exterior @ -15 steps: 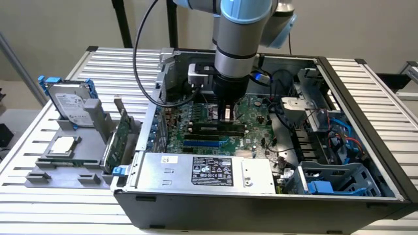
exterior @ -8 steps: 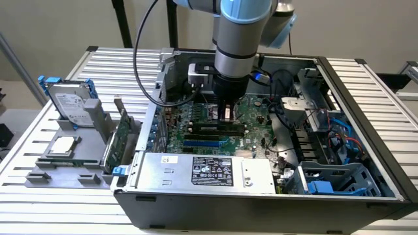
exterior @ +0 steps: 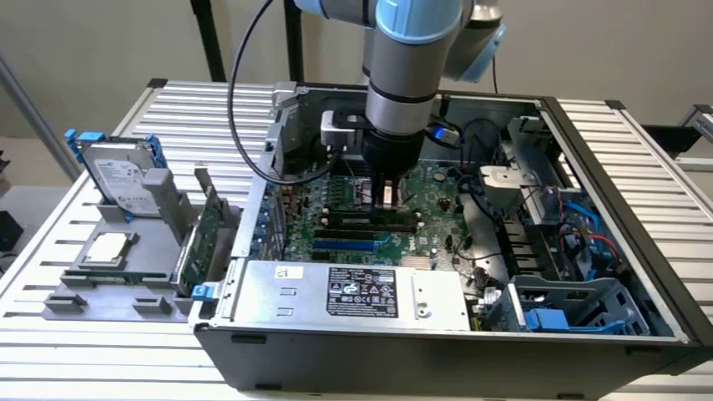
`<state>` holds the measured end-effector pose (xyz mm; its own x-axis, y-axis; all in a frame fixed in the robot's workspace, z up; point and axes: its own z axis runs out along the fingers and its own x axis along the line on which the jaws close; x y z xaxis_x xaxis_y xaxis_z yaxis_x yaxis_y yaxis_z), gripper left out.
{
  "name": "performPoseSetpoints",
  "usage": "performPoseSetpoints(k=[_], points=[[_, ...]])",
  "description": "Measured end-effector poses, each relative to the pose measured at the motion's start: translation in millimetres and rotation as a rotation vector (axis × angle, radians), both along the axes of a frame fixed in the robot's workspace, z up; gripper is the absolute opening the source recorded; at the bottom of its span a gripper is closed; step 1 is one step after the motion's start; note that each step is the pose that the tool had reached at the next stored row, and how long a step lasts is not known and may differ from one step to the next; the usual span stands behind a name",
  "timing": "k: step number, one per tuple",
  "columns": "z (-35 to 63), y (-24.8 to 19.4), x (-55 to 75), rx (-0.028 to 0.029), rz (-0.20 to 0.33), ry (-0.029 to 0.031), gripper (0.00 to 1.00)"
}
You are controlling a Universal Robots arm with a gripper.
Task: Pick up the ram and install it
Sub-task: 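Insert the ram into the slot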
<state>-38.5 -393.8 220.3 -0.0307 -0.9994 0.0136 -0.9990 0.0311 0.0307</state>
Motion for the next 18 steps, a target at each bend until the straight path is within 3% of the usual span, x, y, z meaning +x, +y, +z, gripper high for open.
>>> performPoseSetpoints(k=[4,10,11,18], points=[[3.9,0.0,0.0,0.0002,0.000,-0.0001,1.00],[23.0,0.0,0.0,0.0020,0.000,0.0004,1.00],[23.9,0.0,0.0,0.0029,0.000,0.0004,0.00],[24.0,0.0,0.0,0.0064,0.000,0.0003,0.00]])
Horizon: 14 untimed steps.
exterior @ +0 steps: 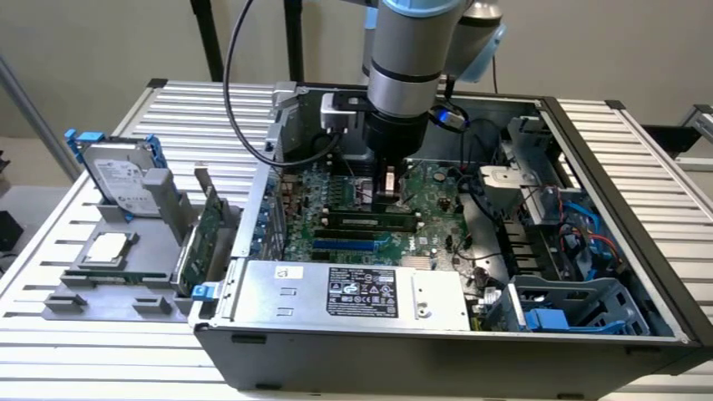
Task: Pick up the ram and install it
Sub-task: 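Insert the ram into the slot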
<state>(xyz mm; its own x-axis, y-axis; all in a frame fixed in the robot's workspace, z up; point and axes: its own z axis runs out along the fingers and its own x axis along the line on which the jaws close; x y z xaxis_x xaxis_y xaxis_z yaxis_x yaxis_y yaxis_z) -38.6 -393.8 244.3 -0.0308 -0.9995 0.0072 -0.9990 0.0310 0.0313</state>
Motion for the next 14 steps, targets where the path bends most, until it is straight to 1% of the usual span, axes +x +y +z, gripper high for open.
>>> performPoseSetpoints(k=[14], points=[[0.1,0.0,0.0,0.0077,0.000,0.0000,0.00]])
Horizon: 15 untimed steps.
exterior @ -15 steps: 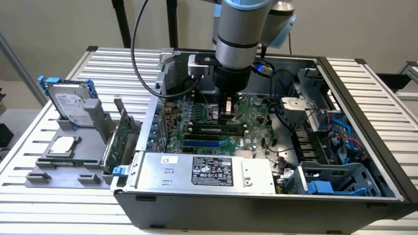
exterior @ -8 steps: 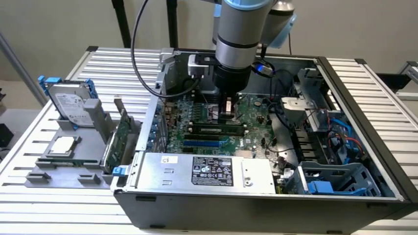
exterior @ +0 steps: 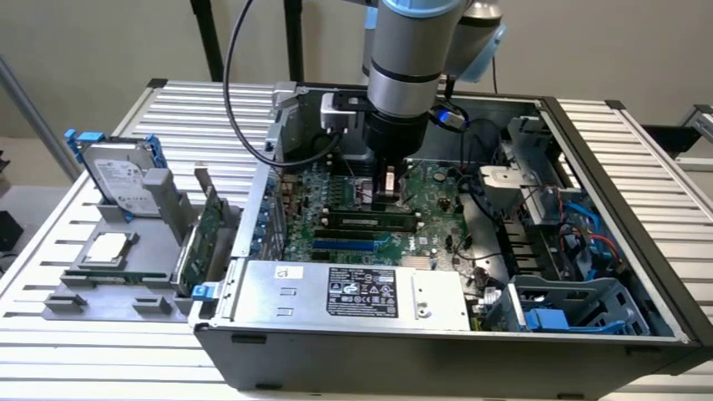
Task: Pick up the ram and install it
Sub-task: 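Insert the ram into the slot, then press down the ram until it locks into place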
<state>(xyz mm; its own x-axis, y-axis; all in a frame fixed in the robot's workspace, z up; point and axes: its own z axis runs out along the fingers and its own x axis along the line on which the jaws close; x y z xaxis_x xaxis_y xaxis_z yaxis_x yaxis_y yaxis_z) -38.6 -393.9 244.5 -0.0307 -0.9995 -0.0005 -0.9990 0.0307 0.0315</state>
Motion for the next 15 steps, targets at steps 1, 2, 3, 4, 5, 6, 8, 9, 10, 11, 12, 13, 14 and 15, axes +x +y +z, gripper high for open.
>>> performPoseSetpoints(k=[1,2,3,4,5,6,8,9,10,11,12,13,14,15], points=[[0.0,0.0,0.0,0.0006,0.000,0.0000,0.00],[0.0,0.0,0.0,0.0012,0.000,0.0000,0.00],[0.0,0.0,0.0,0.0017,0.000,0.0000,0.00],[0.0,0.0,0.0,0.0023,0.000,0.0000,0.00],[0.0,0.0,0.0,0.0028,0.000,0.0000,0.00],[0.0,0.0,0.0,0.0034,0.000,0.0000,0.00],[0.1,0.0,0.0,0.0044,0.000,0.0000,0.00],[0.1,0.0,0.0,0.0051,0.000,0.0000,0.00],[0.1,0.0,0.0,0.0055,0.000,0.0000,0.00],[0.1,0.0,0.0,0.0061,0.000,0.0000,0.00],[0.1,0.0,0.0,0.0067,0.000,0.0000,0.00],[0.1,0.0,0.0,0.0073,0.000,0.0000,0.00],[0.1,0.0,0.0,0.0078,0.000,-0.0001,0.00],[0.1,0.0,0.0,0.0084,0.000,0.0000,0.00]])
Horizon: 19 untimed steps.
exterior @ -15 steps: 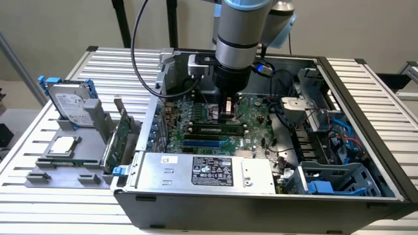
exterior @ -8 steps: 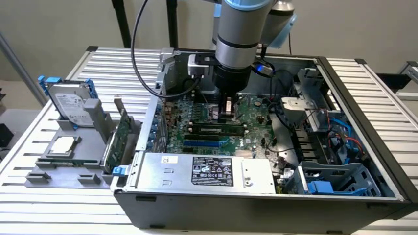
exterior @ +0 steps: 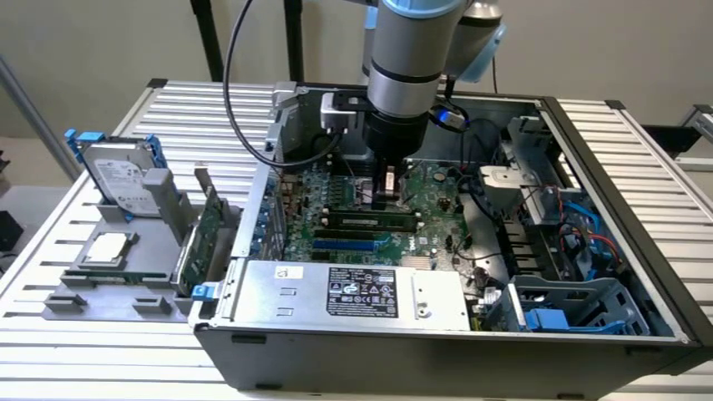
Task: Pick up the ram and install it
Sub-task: 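Press down the ram until it locks into place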
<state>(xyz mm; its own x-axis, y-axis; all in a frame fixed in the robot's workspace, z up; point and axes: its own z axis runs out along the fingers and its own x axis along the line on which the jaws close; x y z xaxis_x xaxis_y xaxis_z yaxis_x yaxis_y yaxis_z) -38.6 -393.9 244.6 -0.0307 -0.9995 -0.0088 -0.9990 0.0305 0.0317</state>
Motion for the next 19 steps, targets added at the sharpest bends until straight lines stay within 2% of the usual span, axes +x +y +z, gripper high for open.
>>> performPoseSetpoints(k=[19], points=[[0.1,0.0,0.0,0.0101,0.000,0.0001,0.00]])
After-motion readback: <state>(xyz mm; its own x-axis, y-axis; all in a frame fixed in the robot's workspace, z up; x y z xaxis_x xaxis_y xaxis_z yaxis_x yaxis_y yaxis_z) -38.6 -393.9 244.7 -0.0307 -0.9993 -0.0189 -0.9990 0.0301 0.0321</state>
